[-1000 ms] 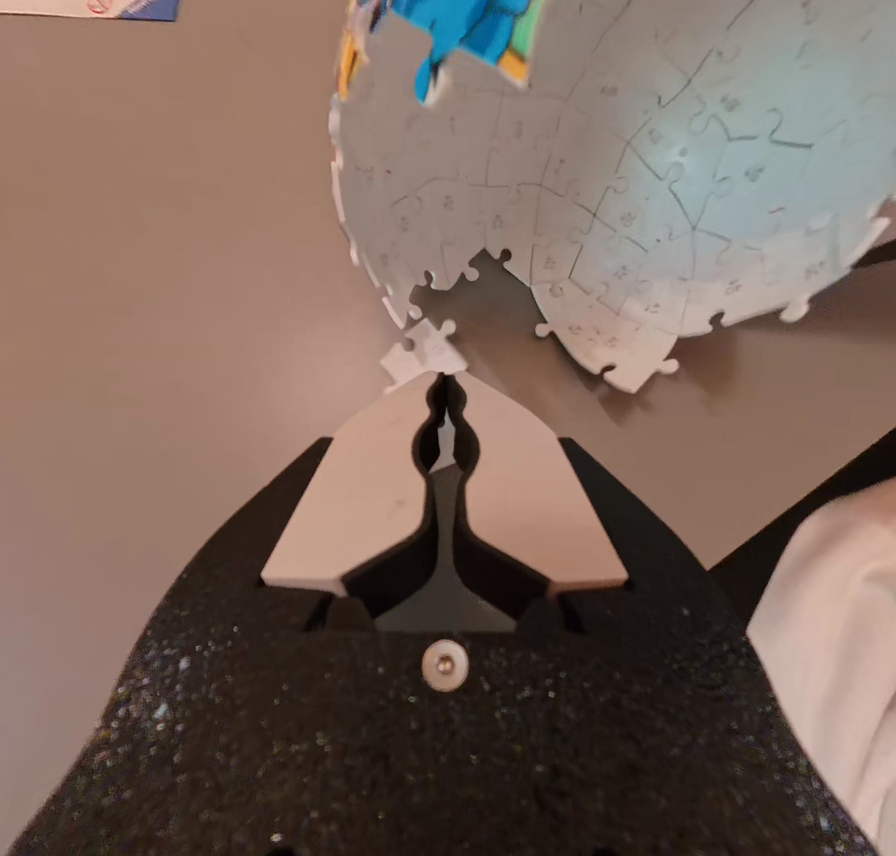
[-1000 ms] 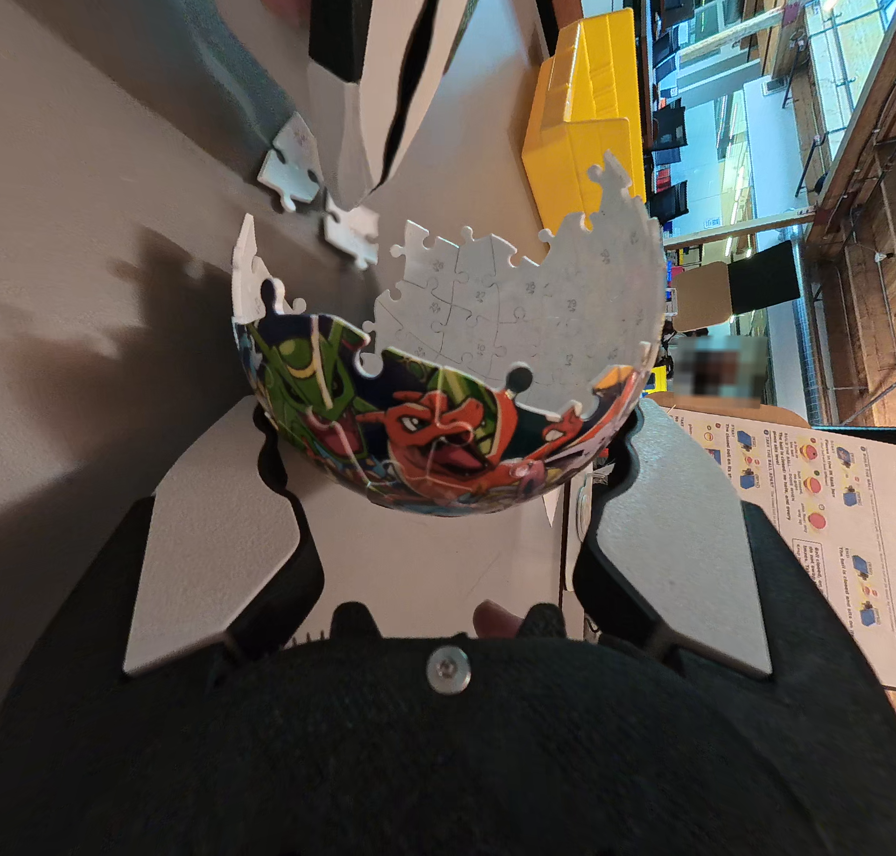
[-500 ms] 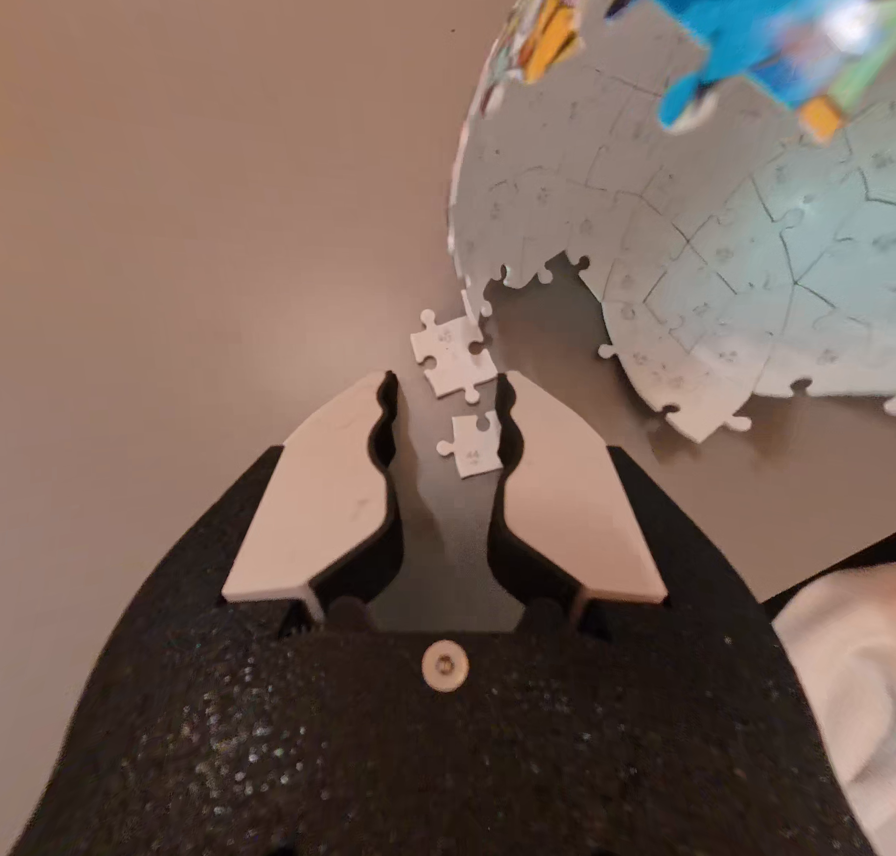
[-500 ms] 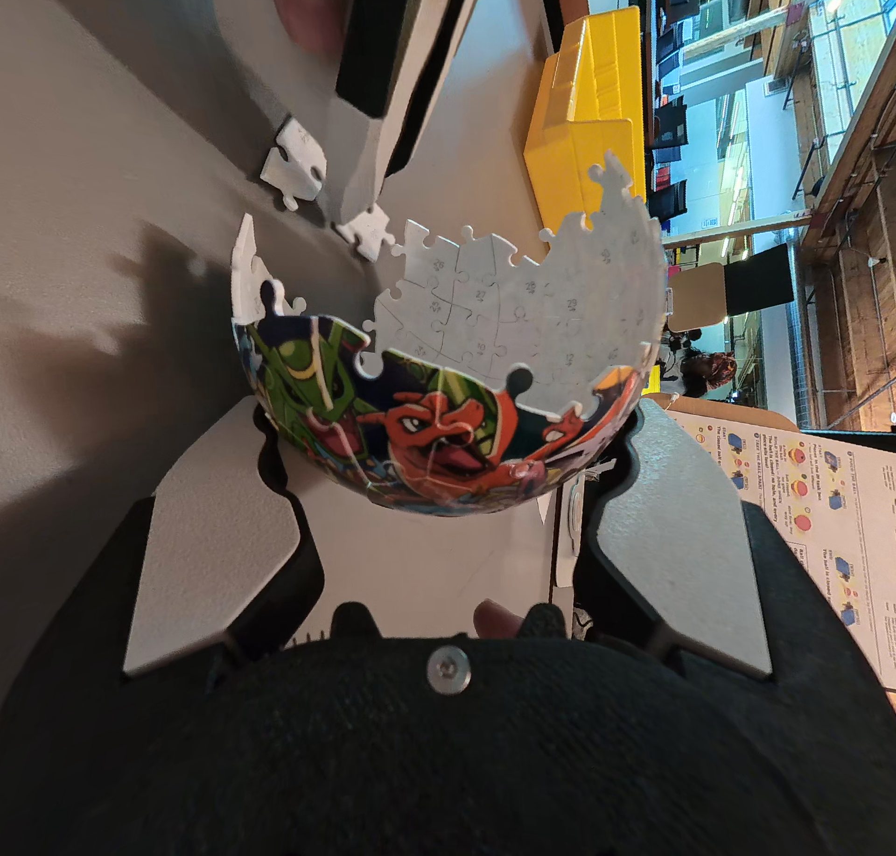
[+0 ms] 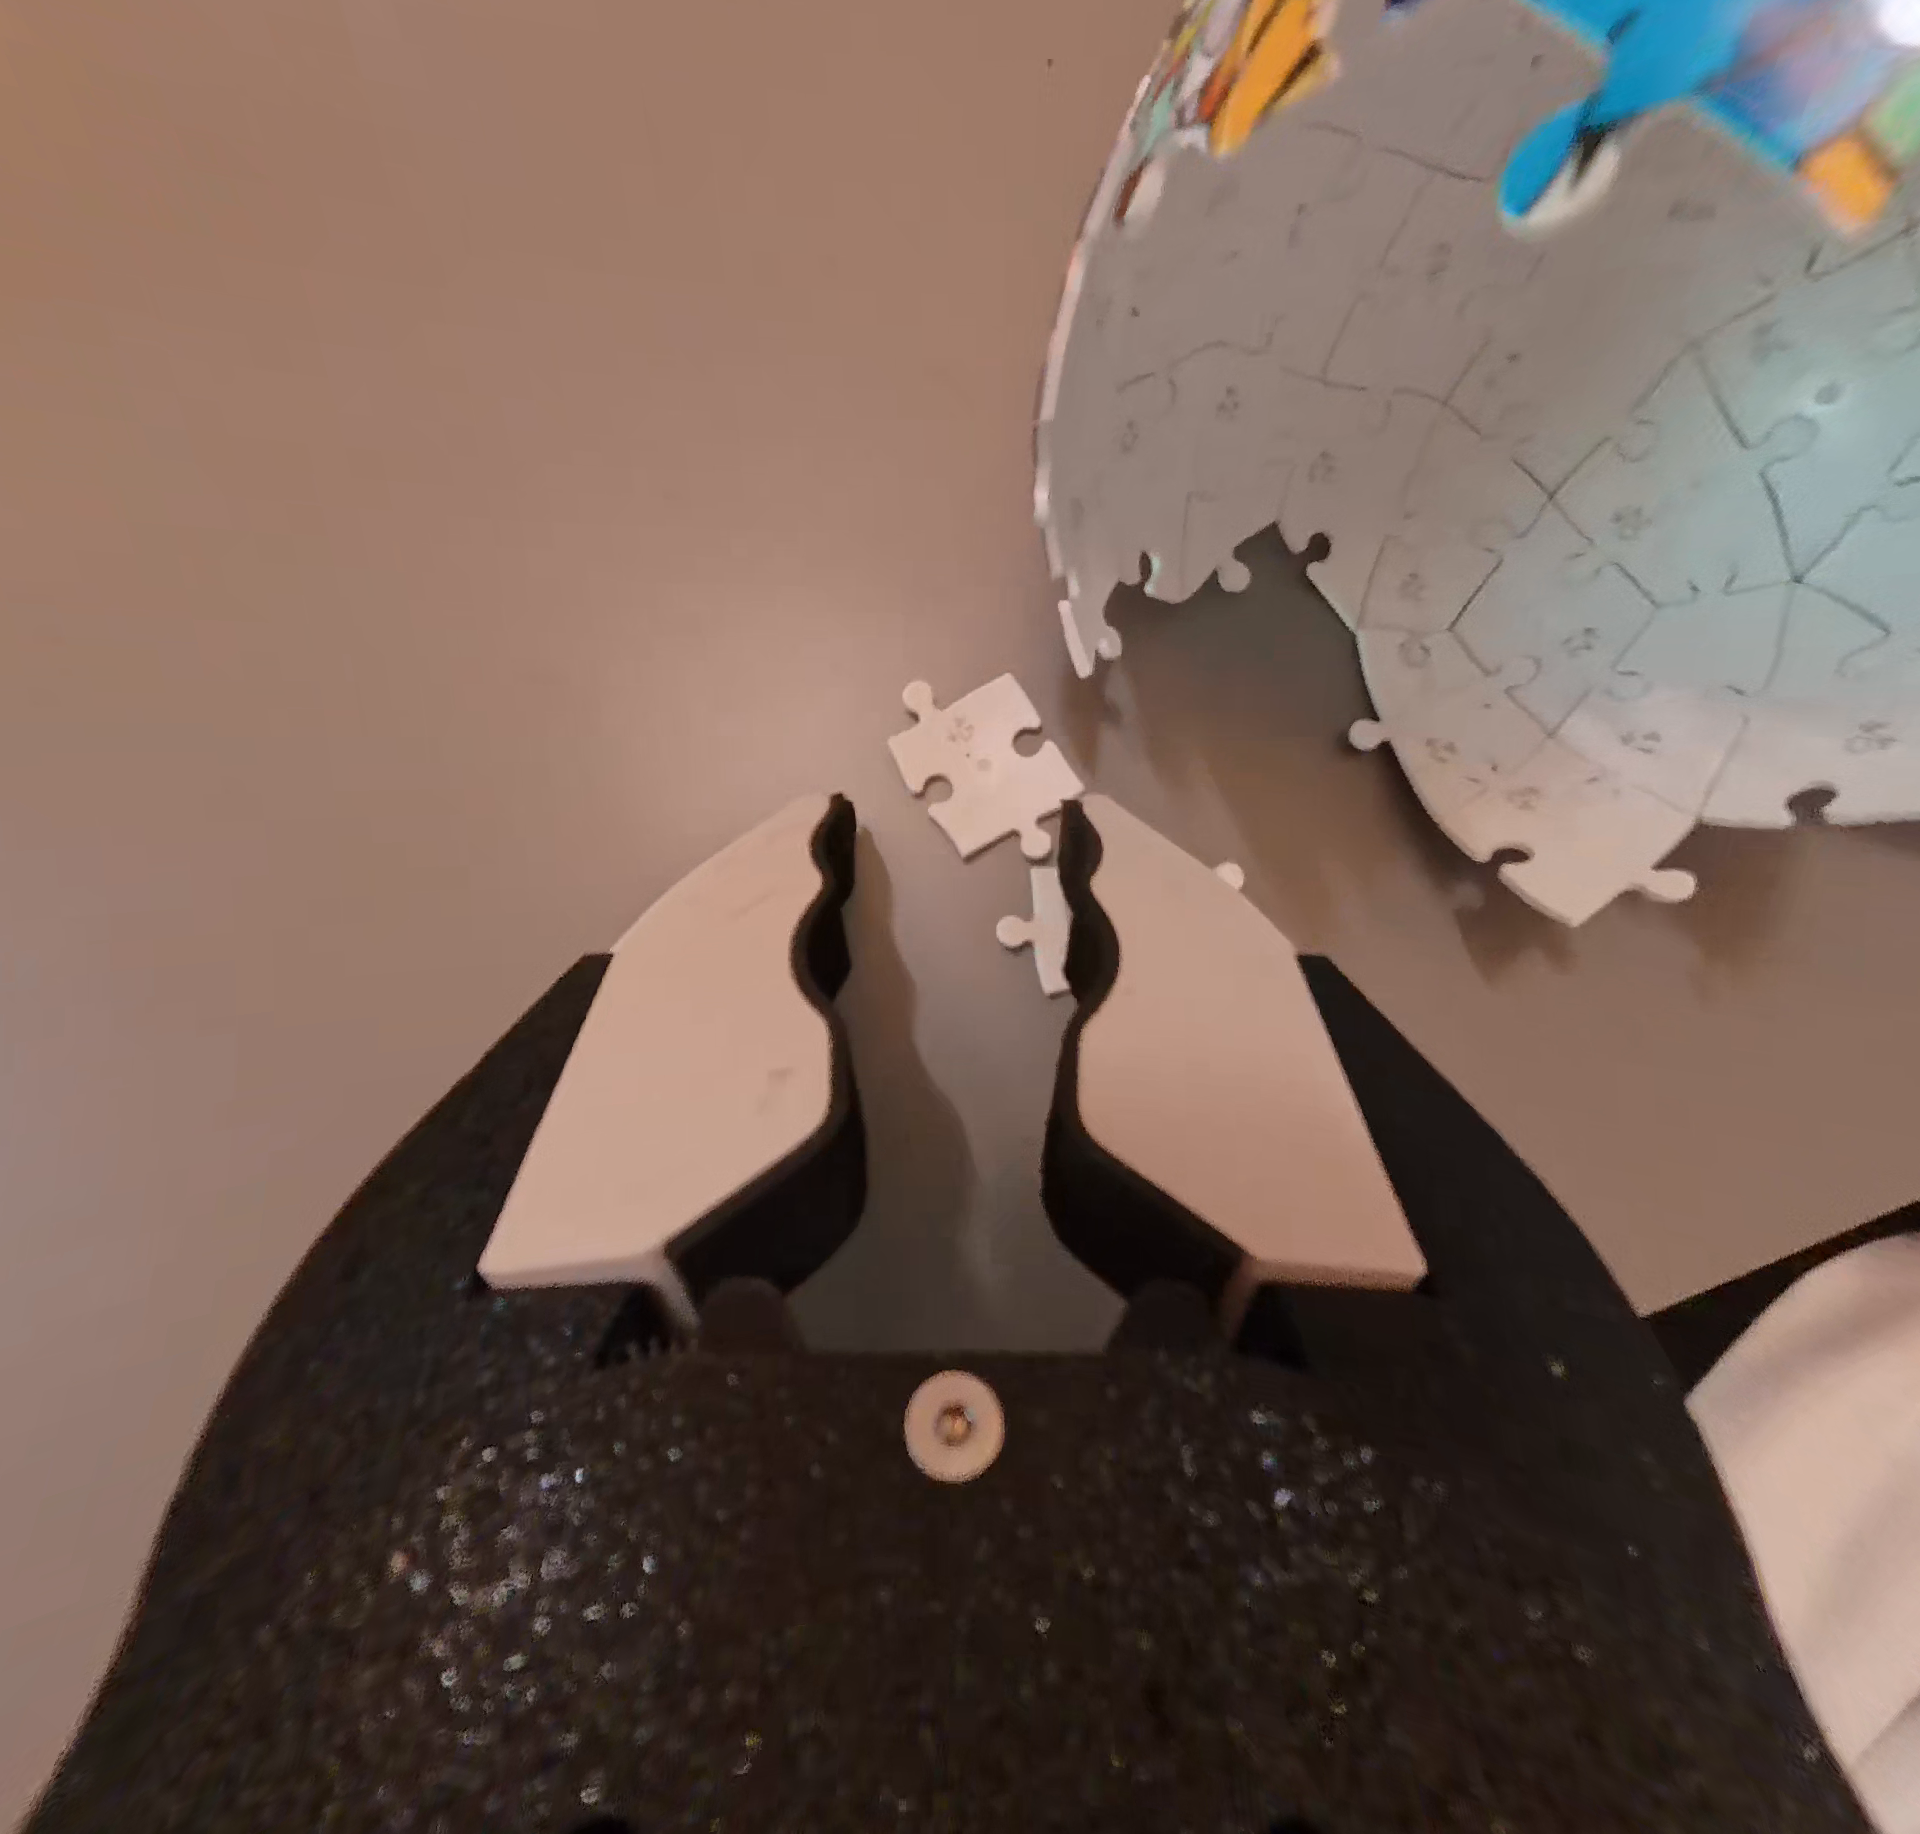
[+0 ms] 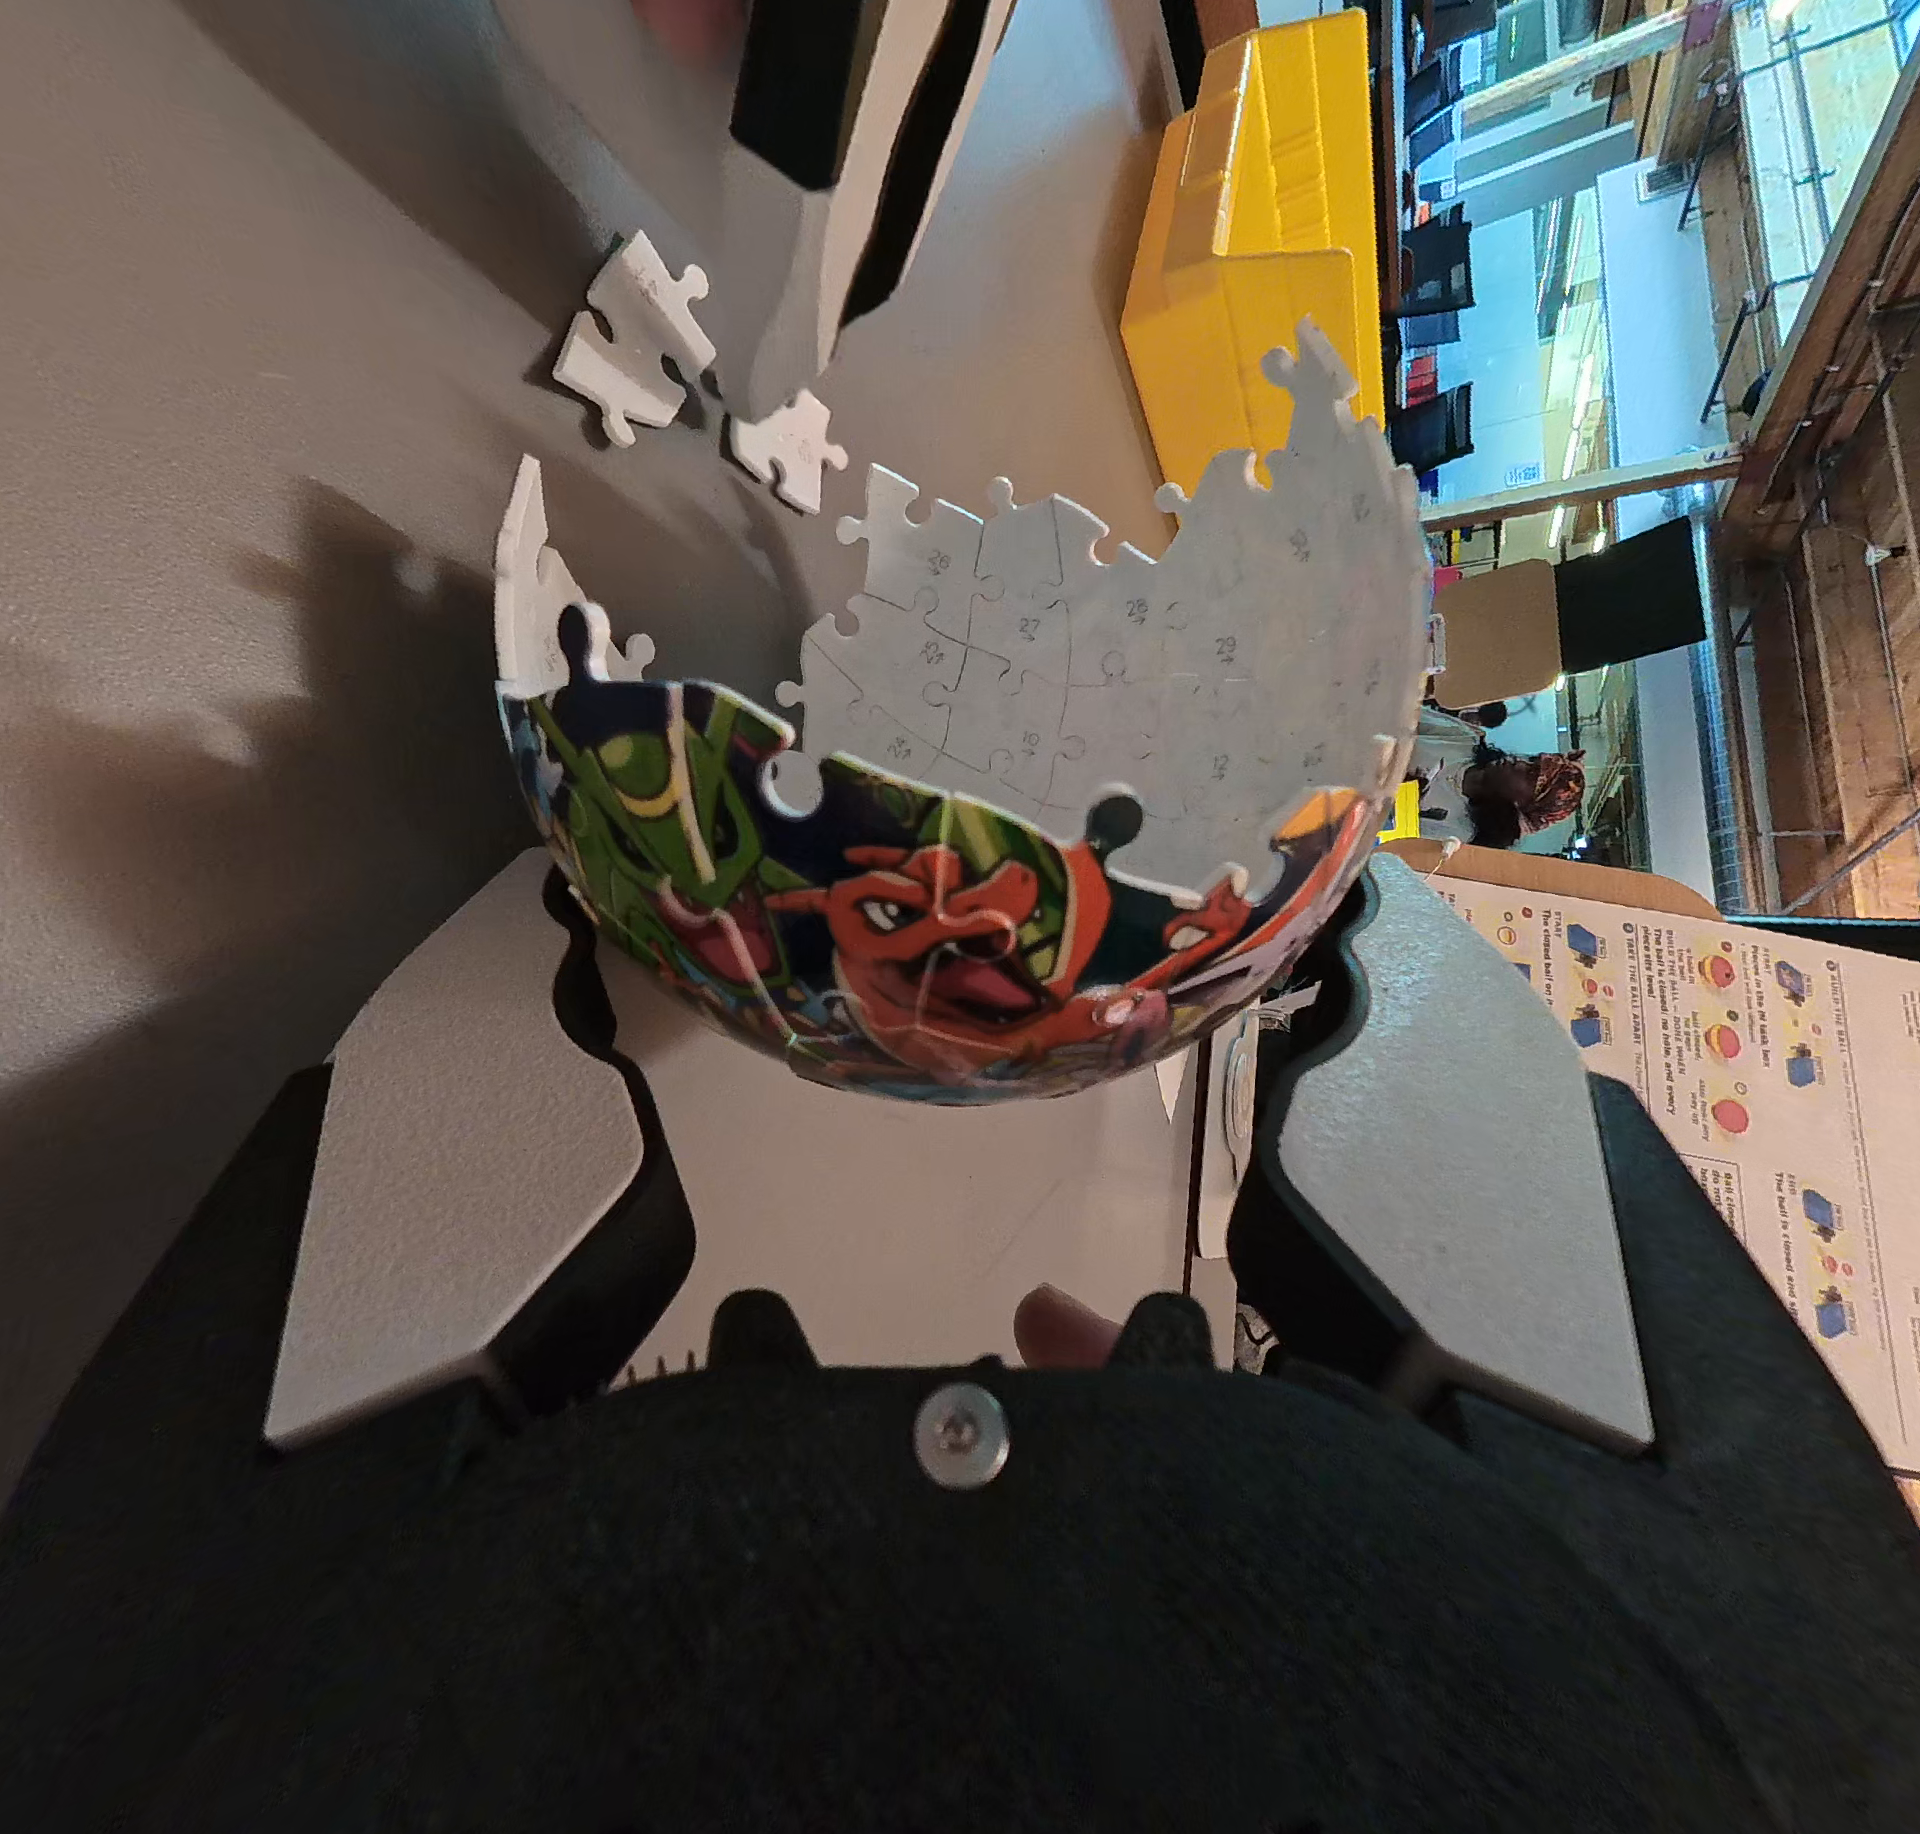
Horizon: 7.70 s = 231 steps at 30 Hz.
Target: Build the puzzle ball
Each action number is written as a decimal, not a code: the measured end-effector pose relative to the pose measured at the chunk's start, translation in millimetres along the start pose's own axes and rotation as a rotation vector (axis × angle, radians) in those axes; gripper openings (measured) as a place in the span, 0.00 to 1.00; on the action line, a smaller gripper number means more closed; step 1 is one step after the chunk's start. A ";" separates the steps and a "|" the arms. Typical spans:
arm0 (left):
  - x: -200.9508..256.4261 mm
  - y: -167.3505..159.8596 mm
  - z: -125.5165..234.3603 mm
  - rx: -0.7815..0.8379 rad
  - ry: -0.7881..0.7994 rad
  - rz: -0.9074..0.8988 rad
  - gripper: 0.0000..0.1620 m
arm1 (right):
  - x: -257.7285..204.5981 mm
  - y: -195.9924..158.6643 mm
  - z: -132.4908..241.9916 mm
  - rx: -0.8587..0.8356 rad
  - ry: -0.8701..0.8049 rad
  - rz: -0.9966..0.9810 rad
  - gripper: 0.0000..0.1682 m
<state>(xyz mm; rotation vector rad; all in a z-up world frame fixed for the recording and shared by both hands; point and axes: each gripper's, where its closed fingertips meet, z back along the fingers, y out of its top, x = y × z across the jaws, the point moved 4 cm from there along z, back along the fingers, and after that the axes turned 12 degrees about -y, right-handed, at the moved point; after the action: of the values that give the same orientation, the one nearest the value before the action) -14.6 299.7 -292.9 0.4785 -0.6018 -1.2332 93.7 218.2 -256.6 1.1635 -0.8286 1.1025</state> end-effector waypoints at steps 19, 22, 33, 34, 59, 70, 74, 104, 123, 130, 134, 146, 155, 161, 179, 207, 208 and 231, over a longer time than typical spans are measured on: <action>-1.6 -1.8 -3.8 -0.050 0.048 0.013 0.25 | -0.2 0.2 -0.1 0.001 -0.001 0.001 0.78; -5.4 -3.3 -0.9 -0.055 0.062 0.022 0.25 | -0.3 0.1 -0.2 0.002 0.000 -0.001 0.78; 3.8 3.3 -11.0 -0.030 -0.017 -0.015 0.11 | -0.5 0.3 -0.4 0.001 -0.002 0.002 0.78; 3.9 3.3 -11.1 -0.028 -0.019 -0.019 0.11 | -0.5 0.2 -0.4 0.002 -0.001 0.001 0.78; 4.9 2.6 -10.7 -0.022 -0.052 -0.072 0.16 | -0.4 -0.3 -0.2 -0.002 -0.003 0.010 0.78; 48.9 10.3 -1.5 0.062 -0.104 -0.090 0.16 | 0.0 1.7 -2.0 -0.034 -0.005 0.027 0.78; 53.2 15.9 -18.2 0.072 -0.098 -0.039 0.16 | 0.2 1.4 -3.0 -0.064 -0.003 0.018 0.78; 20.8 12.1 -18.0 0.137 -0.017 0.194 0.34 | 0.2 1.1 -7.4 -0.151 -0.001 -0.023 0.78; 5.8 16.0 -22.0 0.058 0.124 0.058 0.46 | 0.0 -0.2 -6.9 -0.143 -0.001 -0.024 0.77; 4.7 10.7 -15.9 0.041 0.109 0.050 0.48 | 0.2 -1.4 -6.8 -0.145 -0.003 -0.024 0.77; 12.8 11.1 -16.4 0.051 0.057 0.034 0.51 | 0.4 -1.3 -6.9 -0.144 -0.003 -0.022 0.77; -0.1 4.1 -7.4 0.004 0.115 -0.027 0.54 | 0.8 -1.9 -7.0 -0.142 -0.005 -0.020 0.77; 2.5 1.2 -7.8 0.007 0.075 -0.011 0.53 | 1.3 -2.3 -7.3 -0.144 -0.004 -0.015 0.77; 1.7 8.2 -12.3 0.012 0.103 -0.039 0.54 | 1.5 -2.4 -7.6 -0.143 -0.005 -0.011 0.77; 13.2 21.5 -10.5 0.129 0.113 0.006 0.50 | 1.7 -2.4 -7.8 -0.141 -0.005 -0.009 0.77; 7.4 18.9 -11.9 0.121 0.129 0.053 0.53 | 1.1 -3.0 -6.8 -0.141 -0.005 -0.005 0.76; 6.0 16.3 -11.9 0.098 0.132 0.046 0.53 | 1.1 -3.0 -6.8 -0.141 -0.005 -0.006 0.76; 30.8 6.4 -22.9 0.000 -0.305 -0.342 0.22 | 1.1 -3.5 -6.9 -0.141 -0.007 -0.004 0.76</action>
<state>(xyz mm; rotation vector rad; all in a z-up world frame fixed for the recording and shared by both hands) 11.6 272.2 -301.0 0.4059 -0.8003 -1.6493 97.1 225.1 -258.1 1.0518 -0.8949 1.0208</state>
